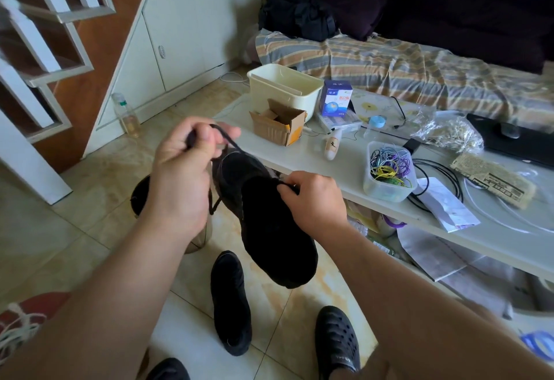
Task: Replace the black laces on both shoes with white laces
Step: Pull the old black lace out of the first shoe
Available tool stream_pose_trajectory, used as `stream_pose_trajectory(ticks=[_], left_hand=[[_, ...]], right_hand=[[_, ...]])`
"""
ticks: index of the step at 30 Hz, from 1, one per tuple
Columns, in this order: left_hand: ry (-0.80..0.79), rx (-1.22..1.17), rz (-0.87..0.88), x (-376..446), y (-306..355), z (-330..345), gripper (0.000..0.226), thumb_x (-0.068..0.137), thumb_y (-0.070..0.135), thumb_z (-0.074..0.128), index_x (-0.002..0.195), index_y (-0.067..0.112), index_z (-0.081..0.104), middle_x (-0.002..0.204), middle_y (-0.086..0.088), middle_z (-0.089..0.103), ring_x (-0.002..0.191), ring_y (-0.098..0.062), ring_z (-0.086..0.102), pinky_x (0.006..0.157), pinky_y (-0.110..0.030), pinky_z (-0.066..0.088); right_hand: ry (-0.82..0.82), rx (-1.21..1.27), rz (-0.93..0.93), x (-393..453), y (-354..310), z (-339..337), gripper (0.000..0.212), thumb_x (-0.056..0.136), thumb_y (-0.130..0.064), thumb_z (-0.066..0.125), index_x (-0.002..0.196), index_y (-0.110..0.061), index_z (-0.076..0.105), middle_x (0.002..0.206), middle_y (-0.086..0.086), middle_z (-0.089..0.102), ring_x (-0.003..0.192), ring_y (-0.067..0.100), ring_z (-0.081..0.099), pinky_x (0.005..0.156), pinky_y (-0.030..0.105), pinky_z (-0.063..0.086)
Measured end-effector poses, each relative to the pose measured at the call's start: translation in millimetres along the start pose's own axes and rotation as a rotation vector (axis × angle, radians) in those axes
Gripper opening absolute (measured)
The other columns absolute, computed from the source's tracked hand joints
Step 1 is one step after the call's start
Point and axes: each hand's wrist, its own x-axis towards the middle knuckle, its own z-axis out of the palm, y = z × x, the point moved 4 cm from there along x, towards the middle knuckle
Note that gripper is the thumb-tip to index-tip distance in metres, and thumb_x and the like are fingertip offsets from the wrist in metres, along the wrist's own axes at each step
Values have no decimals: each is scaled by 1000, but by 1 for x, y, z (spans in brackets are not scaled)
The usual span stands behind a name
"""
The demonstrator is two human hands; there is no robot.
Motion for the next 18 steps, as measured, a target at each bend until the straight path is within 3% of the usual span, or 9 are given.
stream_pose_trajectory(ticks=[2,3,5,7,9,12,14,16,18], left_hand=[[34,-131,-77,4,-3,-7,35,103,16,48,74,26,64,79,-2,65,79,-25,53,85,-42,42],[88,-153,-144,5,-8,-9,31,104,17,49,75,24,60,73,0,57,74,-24,50,80,-41,44],[235,-107,-296,2,-19,-11,31,110,22,48,79,23,50,63,4,38,57,-17,35,60,-31,41],[351,-27,-339,1,-20,-12,30,113,29,44,83,24,47,63,6,28,53,-12,21,47,-25,24],[447,-12,-279,4,-7,-19,27,113,34,42,89,26,49,65,7,30,52,-10,20,45,-23,17],[554,75,-259,11,4,-40,16,110,35,47,98,29,55,69,6,39,51,-9,27,42,-22,19],[467,277,-343,10,-7,-44,9,105,38,55,108,29,55,75,3,49,50,-9,33,40,-22,24],[254,491,-462,2,-20,-36,13,100,45,59,107,33,56,82,0,57,50,-12,42,43,-25,33],[16,805,-481,-6,-32,-28,21,96,54,58,95,34,65,90,1,66,71,-23,61,62,-36,49]], right_hand=[[-2,-1,2,1,1,-1,16,95,-41,62,95,-29,73,84,-6,71,84,24,63,72,38,57],[1,-5,-3,1,1,-3,17,95,-42,62,94,-29,73,84,-6,70,83,23,63,72,38,57],[13,1,-11,3,-1,-5,18,95,-43,62,92,-29,72,83,-6,69,82,23,62,72,37,56],[9,-19,-5,4,0,-7,17,96,-43,62,95,-29,73,85,-5,70,83,24,62,72,37,56],[-19,-67,-1,3,1,-8,17,97,-42,61,99,-30,73,89,-3,70,86,27,62,72,37,56],[-56,-71,-41,1,3,-5,18,98,-41,61,97,-28,74,88,-4,71,88,25,63,73,37,55],[-41,-3,-42,1,3,-7,17,97,-41,63,96,-28,75,87,-7,72,87,22,64,76,38,56],[-15,83,-30,2,3,-10,15,97,-39,65,93,-29,75,85,-9,71,85,18,64,76,39,56],[-2,161,-19,3,-1,-12,14,98,-36,65,92,-27,75,84,-10,70,83,14,63,76,37,56]])
